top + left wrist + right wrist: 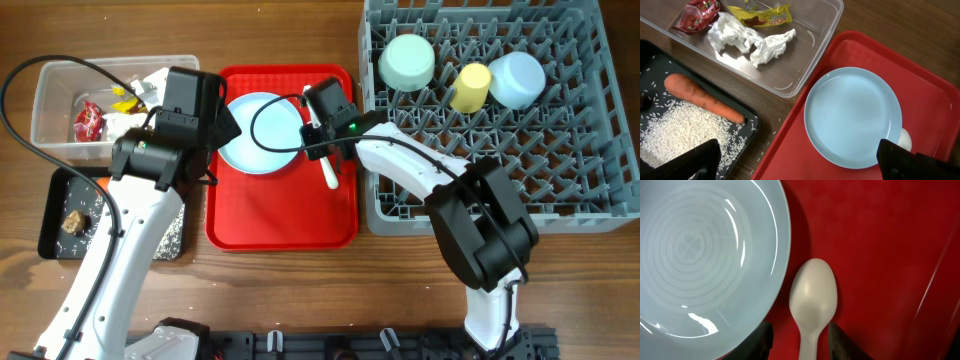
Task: Sort waste into correct bins and load items into the dishwasher rack
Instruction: 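Move the right gripper to the white spoon on the red tray, then grasp the white spoon handle with the right gripper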
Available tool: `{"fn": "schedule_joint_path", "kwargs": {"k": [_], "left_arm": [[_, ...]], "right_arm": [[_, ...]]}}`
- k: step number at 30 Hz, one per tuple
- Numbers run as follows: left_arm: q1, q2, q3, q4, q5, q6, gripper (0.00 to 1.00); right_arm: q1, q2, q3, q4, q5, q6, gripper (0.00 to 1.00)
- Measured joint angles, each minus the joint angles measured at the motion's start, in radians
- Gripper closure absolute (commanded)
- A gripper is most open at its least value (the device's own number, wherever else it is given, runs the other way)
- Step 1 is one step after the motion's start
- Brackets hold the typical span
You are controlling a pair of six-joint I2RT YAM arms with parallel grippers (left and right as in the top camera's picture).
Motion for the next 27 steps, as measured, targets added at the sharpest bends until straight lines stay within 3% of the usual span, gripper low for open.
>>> {"fn": "schedule_joint_path", "kwargs": {"k": [14,27], "left_arm": [[0.0,0.0,0.0,0.0,0.0,0.0,0.0],[0.0,0.0,0.0,0.0,0.0,0.0,0.0]], "right_arm": [[0.001,0.06,0.0,0.093,0.045,0.032,0.59],[0.001,0.061,0.0,0.101,0.046,0.033,0.66]]}}
